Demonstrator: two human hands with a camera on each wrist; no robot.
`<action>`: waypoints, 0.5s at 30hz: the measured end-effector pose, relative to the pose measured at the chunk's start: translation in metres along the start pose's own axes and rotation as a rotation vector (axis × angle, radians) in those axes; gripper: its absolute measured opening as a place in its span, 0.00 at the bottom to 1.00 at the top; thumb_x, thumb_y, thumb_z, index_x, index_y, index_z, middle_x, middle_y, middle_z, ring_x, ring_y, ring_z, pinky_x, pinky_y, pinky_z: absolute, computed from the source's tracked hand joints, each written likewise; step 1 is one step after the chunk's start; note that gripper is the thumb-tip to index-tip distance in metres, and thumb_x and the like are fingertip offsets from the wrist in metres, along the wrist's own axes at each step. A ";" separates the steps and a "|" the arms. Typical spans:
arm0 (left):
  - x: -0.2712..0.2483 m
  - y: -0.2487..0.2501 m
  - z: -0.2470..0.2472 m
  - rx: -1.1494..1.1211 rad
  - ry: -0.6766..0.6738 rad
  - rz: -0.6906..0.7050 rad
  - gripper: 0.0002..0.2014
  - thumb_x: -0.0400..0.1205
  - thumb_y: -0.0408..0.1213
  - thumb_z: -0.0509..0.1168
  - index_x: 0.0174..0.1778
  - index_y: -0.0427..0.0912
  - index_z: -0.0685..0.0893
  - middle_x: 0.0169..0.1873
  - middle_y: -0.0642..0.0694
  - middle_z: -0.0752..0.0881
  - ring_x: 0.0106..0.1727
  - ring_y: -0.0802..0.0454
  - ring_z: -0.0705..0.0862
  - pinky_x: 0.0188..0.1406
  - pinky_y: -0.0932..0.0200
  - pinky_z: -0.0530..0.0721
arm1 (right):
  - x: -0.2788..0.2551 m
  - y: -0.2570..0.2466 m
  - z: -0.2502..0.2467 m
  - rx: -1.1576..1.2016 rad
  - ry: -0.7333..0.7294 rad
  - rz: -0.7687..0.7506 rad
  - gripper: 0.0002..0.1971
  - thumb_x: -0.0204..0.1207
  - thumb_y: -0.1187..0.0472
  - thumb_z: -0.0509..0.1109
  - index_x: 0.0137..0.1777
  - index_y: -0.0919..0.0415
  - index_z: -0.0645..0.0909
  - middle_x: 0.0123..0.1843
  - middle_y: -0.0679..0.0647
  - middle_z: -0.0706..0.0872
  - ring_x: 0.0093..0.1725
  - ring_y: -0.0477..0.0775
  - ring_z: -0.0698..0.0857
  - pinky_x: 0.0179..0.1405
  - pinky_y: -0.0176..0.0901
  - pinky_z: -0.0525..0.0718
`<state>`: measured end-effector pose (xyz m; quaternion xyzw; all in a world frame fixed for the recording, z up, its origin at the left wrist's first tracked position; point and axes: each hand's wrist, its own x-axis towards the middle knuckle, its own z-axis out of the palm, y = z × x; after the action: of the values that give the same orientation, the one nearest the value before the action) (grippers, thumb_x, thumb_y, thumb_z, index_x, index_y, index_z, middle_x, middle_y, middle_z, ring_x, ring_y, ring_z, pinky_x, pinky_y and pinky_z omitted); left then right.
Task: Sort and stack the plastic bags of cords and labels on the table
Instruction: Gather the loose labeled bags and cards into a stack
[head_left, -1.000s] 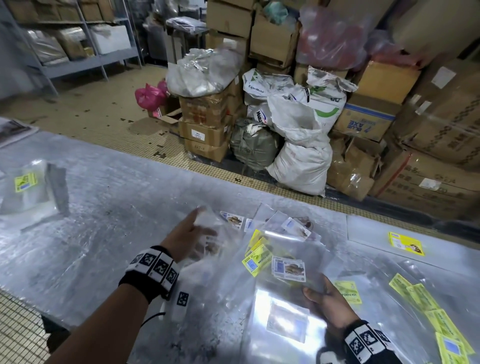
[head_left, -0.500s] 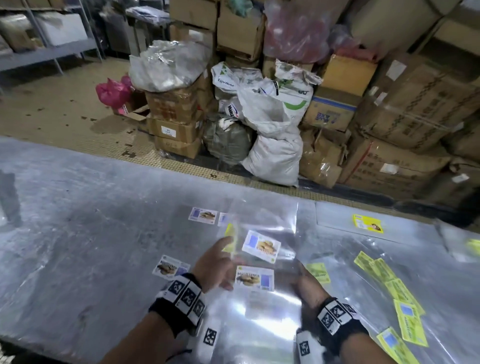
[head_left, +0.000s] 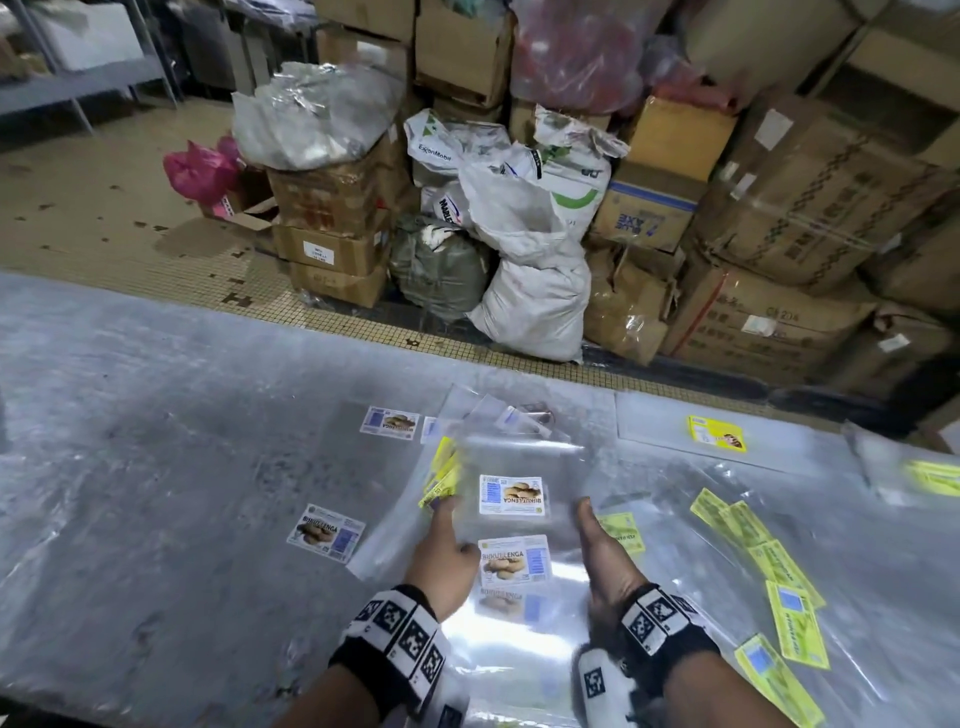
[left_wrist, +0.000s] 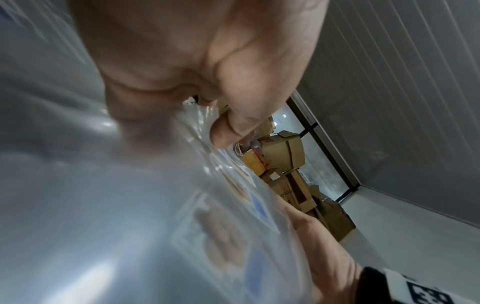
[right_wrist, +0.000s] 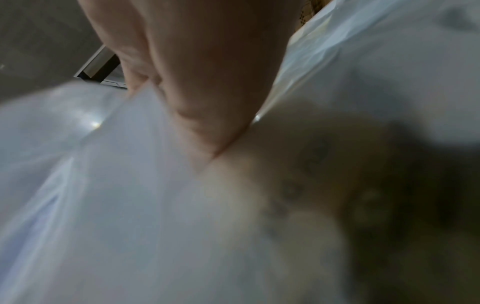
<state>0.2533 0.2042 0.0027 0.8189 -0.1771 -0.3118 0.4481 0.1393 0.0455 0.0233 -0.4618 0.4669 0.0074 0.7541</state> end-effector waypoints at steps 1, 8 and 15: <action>0.002 -0.002 0.001 -0.012 -0.006 -0.007 0.27 0.84 0.28 0.56 0.79 0.49 0.63 0.45 0.46 0.81 0.30 0.54 0.77 0.27 0.65 0.74 | 0.002 0.001 -0.001 -0.024 -0.015 -0.005 0.47 0.70 0.18 0.53 0.86 0.43 0.58 0.88 0.55 0.56 0.87 0.66 0.55 0.81 0.73 0.51; 0.002 0.006 -0.003 -0.339 -0.018 -0.087 0.19 0.74 0.30 0.68 0.61 0.42 0.78 0.46 0.44 0.88 0.50 0.46 0.85 0.41 0.68 0.79 | 0.008 -0.002 -0.002 -0.166 -0.126 -0.257 0.24 0.82 0.69 0.69 0.76 0.53 0.72 0.56 0.51 0.93 0.53 0.49 0.92 0.43 0.32 0.86; 0.007 0.001 -0.018 -0.528 -0.045 0.022 0.27 0.73 0.32 0.64 0.71 0.47 0.74 0.67 0.48 0.83 0.68 0.50 0.80 0.72 0.45 0.74 | 0.005 -0.021 0.001 -0.064 -0.266 -0.294 0.29 0.79 0.75 0.66 0.77 0.52 0.72 0.63 0.54 0.90 0.60 0.53 0.90 0.49 0.40 0.87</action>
<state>0.2705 0.2108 0.0077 0.6647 -0.1083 -0.3604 0.6454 0.1518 0.0325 0.0344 -0.5436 0.2901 -0.0270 0.7872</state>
